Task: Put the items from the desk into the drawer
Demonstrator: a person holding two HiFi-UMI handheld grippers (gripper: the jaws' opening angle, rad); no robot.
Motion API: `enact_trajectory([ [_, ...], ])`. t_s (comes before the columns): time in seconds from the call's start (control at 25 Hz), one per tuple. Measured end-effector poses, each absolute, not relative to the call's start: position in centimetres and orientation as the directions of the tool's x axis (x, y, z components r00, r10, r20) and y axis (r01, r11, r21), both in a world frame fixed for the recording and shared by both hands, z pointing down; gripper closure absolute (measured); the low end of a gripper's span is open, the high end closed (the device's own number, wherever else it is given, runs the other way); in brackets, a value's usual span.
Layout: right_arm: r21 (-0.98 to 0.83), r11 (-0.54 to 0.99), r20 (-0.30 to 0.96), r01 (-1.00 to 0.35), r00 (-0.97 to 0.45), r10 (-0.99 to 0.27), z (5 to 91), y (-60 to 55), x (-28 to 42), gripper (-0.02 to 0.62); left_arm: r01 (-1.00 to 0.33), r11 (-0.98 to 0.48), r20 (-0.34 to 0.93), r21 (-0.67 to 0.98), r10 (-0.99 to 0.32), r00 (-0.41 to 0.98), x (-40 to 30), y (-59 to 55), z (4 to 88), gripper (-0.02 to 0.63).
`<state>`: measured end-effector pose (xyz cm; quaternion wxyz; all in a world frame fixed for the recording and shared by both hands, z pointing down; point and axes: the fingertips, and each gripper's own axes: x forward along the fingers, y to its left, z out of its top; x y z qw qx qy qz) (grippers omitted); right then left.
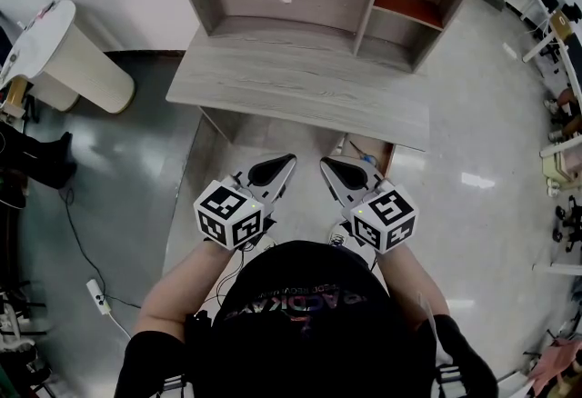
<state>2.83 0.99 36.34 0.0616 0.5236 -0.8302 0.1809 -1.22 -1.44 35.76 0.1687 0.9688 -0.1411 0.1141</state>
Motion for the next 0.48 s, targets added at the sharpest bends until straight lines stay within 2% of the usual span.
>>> enact_trajectory([
  [0.48,-0.236,0.375,0.287,-0.896,-0.433,-0.854,36.37,1.64,2.95,0.578,-0.300,-0.908,0.268,0.293,-0.223,0.937,-1.00,-0.66,35.81,0.603],
])
